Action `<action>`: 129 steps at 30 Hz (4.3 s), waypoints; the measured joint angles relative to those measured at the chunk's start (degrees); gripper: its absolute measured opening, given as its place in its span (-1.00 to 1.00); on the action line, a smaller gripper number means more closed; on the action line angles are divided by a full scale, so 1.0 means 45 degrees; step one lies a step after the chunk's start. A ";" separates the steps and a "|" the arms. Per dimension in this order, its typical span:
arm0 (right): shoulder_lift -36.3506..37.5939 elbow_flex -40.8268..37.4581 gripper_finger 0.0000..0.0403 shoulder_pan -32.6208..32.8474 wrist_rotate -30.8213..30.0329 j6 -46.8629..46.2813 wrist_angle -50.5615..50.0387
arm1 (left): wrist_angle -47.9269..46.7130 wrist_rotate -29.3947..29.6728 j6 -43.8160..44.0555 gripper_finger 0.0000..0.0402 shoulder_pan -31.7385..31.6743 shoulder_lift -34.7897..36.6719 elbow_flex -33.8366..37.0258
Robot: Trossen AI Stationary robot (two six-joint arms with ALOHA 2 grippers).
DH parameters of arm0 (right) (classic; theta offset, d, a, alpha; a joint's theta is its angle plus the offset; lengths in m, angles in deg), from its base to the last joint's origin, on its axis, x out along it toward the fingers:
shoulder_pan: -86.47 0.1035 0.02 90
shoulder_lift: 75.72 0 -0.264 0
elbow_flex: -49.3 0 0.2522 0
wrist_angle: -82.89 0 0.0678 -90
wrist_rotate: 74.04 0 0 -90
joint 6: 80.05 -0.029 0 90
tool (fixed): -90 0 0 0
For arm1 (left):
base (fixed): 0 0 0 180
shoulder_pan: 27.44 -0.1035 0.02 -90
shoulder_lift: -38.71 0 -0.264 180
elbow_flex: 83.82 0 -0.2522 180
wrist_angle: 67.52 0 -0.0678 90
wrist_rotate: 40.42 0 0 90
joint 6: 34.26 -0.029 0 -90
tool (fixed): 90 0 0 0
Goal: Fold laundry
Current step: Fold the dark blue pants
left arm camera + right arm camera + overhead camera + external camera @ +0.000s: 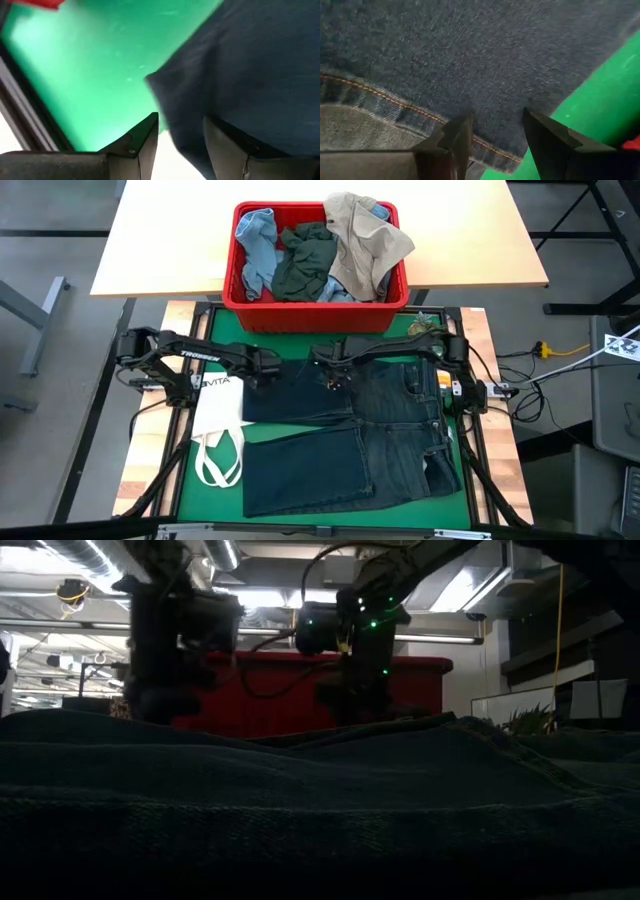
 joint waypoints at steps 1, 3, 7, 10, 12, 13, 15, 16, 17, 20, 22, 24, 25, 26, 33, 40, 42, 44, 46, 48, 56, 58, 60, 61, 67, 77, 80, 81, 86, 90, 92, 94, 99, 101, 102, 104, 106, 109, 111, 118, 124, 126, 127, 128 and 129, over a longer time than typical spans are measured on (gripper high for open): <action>-0.0054 0.0003 -0.12 0.0000 -0.0019 0.0000 -0.0061 | 0.0133 0.0319 0.0155 -0.25 -0.0004 -0.0004 0.0292; -0.0092 0.0000 -0.12 0.0000 0.0016 0.0000 -0.0205 | 0.0363 0.0803 0.0510 -0.25 -0.0115 -0.0002 0.0780; -0.0082 0.0024 -0.12 0.0000 0.0209 0.0000 -0.0876 | 0.0518 0.0885 0.1124 -0.25 -0.0527 0.0016 0.1457; -0.0082 0.0011 -0.12 -0.0050 0.0304 0.0013 -0.1622 | 0.0481 0.0952 0.1194 -0.25 -0.0799 0.0029 0.1788; -0.0082 0.0010 -0.12 -0.0073 0.0286 0.0015 -0.1774 | 0.0278 0.0950 0.1187 -0.25 -0.0924 0.0006 0.1928; -0.0082 0.0010 -0.12 -0.0087 0.0189 0.0010 -0.1841 | 0.0125 0.0887 0.1175 -0.25 -0.0969 -0.0014 0.1964; -0.0063 0.0010 -0.12 -0.0083 -0.0004 0.0010 -0.1845 | 0.0108 0.0878 0.1104 -0.25 -0.1055 -0.0003 0.1924; -0.0055 0.0041 -0.12 -0.0079 -0.0085 0.0007 -0.1856 | 0.0024 0.0875 0.1046 -0.25 -0.1090 -0.0003 0.1919; -0.0048 0.0084 -0.12 -0.0081 -0.0159 0.0008 -0.1887 | -0.0196 0.0863 0.1010 -0.25 -0.1129 -0.0010 0.1882; -0.0048 0.0355 -0.12 -0.0081 -0.0241 0.0009 -0.2256 | -0.1325 0.0854 0.0961 -0.25 -0.1171 -0.0010 0.1548; -0.0043 0.0634 -0.12 -0.0063 -0.0267 0.0007 -0.2634 | -0.2170 0.0844 0.0951 -0.25 -0.1166 -0.0010 0.1183; -0.0039 0.0994 -0.12 -0.0063 -0.0267 0.0005 -0.3039 | -0.2865 0.0844 0.0942 -0.25 -0.1161 0.0022 0.0730; -0.0039 0.1194 -0.12 -0.0063 -0.0272 0.0005 -0.3257 | -0.3194 0.0851 0.0938 -0.25 -0.1161 0.0070 0.0501; -0.0034 0.1393 -0.12 -0.0063 -0.0272 0.0005 -0.3441 | -0.3485 0.0859 0.0934 -0.25 -0.1139 0.0087 0.0246; 0.0322 0.2114 -0.12 -0.0063 -0.0207 0.0003 -0.4172 | -0.4457 0.0837 0.0042 -0.25 -0.0636 0.0660 -0.1341; 0.1607 0.2113 -0.12 -0.0058 0.0447 -0.0669 -0.5252 | -0.4470 -0.0861 -0.0594 -0.25 0.0208 0.2542 -0.1910; 0.2171 0.2010 -0.12 -0.0058 0.0612 -0.0881 -0.5328 | -0.4470 -0.1420 -0.0449 -0.25 0.0470 0.3174 -0.1910; 0.2790 0.1793 -0.12 -0.0058 0.0641 -0.1050 -0.5345 | -0.4457 -0.2076 -0.0031 -0.25 0.0750 0.3741 -0.1905; 0.3363 0.1514 -0.12 -0.0058 0.0631 -0.1320 -0.5329 | -0.4455 -0.2607 0.0664 -0.25 0.1046 0.4145 -0.1905; 0.4007 0.1114 -0.12 -0.0058 0.0629 -0.1632 -0.5295 | -0.4448 -0.3071 0.1348 -0.25 0.1340 0.4411 -0.1901; 0.6383 -0.1289 -0.12 -0.0053 0.0529 -0.2995 -0.4904 | -0.4310 -0.3095 0.2398 -0.25 0.2298 0.4323 -0.1883; 0.6922 -0.2023 -0.12 -0.0053 0.0525 -0.3286 -0.4777 | -0.4268 -0.2939 0.2399 -0.25 0.2440 0.4303 -0.1877; 0.7427 -0.2691 -0.12 -0.0053 0.0521 -0.3454 -0.4688 | -0.4208 -0.2867 0.2407 -0.25 0.2472 0.4224 -0.1881; 0.7645 -0.2991 -0.12 -0.0053 0.0520 -0.3535 -0.4662 | -0.4196 -0.2867 0.2408 -0.25 0.2472 0.4181 -0.1876; 0.8709 -0.4107 -0.12 -0.0053 0.0512 -0.3570 -0.4197 | -0.4099 -0.3154 0.2561 -0.25 0.2179 0.3655 -0.1433; 0.9106 -0.4255 -0.12 -0.0049 0.0296 -0.3570 -0.3792 | -0.3987 -0.4407 0.3754 -0.25 0.1219 0.2977 -0.0735; 0.9112 -0.4255 -0.12 -0.0049 0.0296 -0.3570 -0.3663 | -0.3997 -0.3918 0.3723 -0.25 0.1171 0.2973 -0.0735; 0.9112 -0.4255 -0.12 -0.0049 0.0296 -0.3570 -0.3661 | -0.3997 -0.3582 0.3720 -0.25 0.1175 0.2973 -0.0735; 0.9112 -0.4255 -0.12 -0.0049 0.0296 -0.3570 -0.3667 | -0.4002 -0.2054 0.3515 -0.25 0.1175 0.2973 -0.0735; 0.9107 -0.4255 -0.12 -0.0049 0.0296 -0.3570 -0.3677 | -0.4006 -0.2024 0.3096 -0.25 0.1175 0.2973 -0.0735; 0.9109 -0.4255 -0.12 -0.0049 0.0301 -0.3569 -0.3701 | -0.4006 -0.2097 0.3107 -0.25 0.1171 0.2973 -0.0735; 0.9107 -0.4255 -0.12 -0.0049 0.0301 -0.3570 -0.3730 | -0.4006 -0.2109 0.3146 -0.25 0.1175 0.2973 -0.0735; 0.9107 -0.4255 -0.12 -0.0049 0.0301 -0.3565 -0.3730 | -0.3870 -0.2113 0.3261 -0.25 0.1175 0.2973 -0.0735; 0.9107 -0.4255 -0.12 -0.0049 0.0301 -0.3565 -0.3746 | -0.3837 -0.1996 0.3452 -0.25 0.1175 0.2973 -0.0735; 0.9107 -0.4255 -0.12 -0.0049 0.0303 -0.3565 -0.3762 | -0.3837 -0.1857 0.3452 -0.25 0.1171 0.2973 -0.0735; 0.9107 -0.4255 -0.12 -0.0050 0.0306 -0.3565 -0.3764 | -0.3836 -0.1535 0.3422 -0.25 0.1175 0.2973 -0.0735; 0.9107 -0.4255 -0.12 -0.0053 0.0306 -0.3565 -0.3764 | -0.3836 -0.1348 0.3411 -0.25 0.1171 0.2973 -0.0735; 0.9107 -0.4255 -0.12 -0.0053 0.0306 -0.3565 -0.3763 | -0.3836 -0.1346 0.3389 -0.25 0.1175 0.2973 -0.0735; 0.9107 -0.4255 -0.12 -0.0053 0.0306 -0.3565 -0.3759 | -0.3817 -0.1337 0.3394 -0.25 0.1171 0.2973 -0.0735; 0.9342 -0.4255 -0.12 -0.0053 0.0296 -0.3567 -0.3750 | -0.1928 -0.1628 0.4390 -0.25 0.1174 0.2973 -0.0525; 0.9541 -0.4250 -0.12 -0.0053 0.0296 -0.3667 -0.3755 | -0.1170 -0.3147 0.5712 -0.25 0.1117 0.2968 0.0770; 0.9554 -0.4250 -0.12 -0.0049 0.0296 -0.3672 -0.3759 | -0.1153 -0.3365 0.6146 -0.25 0.1117 0.2968 0.1199; 0.9554 -0.4250 -0.12 -0.0049 0.0296 -0.3677 -0.3759 | -0.1042 -0.3461 0.6289 -0.25 0.1117 0.2968 0.1400; 0.9554 -0.4250 -0.12 -0.0049 0.0300 -0.3680 -0.3751 | -0.0843 -0.3507 0.6428 -0.25 0.1117 0.2968 0.1593; 0.9554 -0.4250 -0.12 -0.0049 0.0296 -0.3682 -0.3746 | -0.0500 -0.3574 0.6471 -0.25 0.1113 0.2968 0.1797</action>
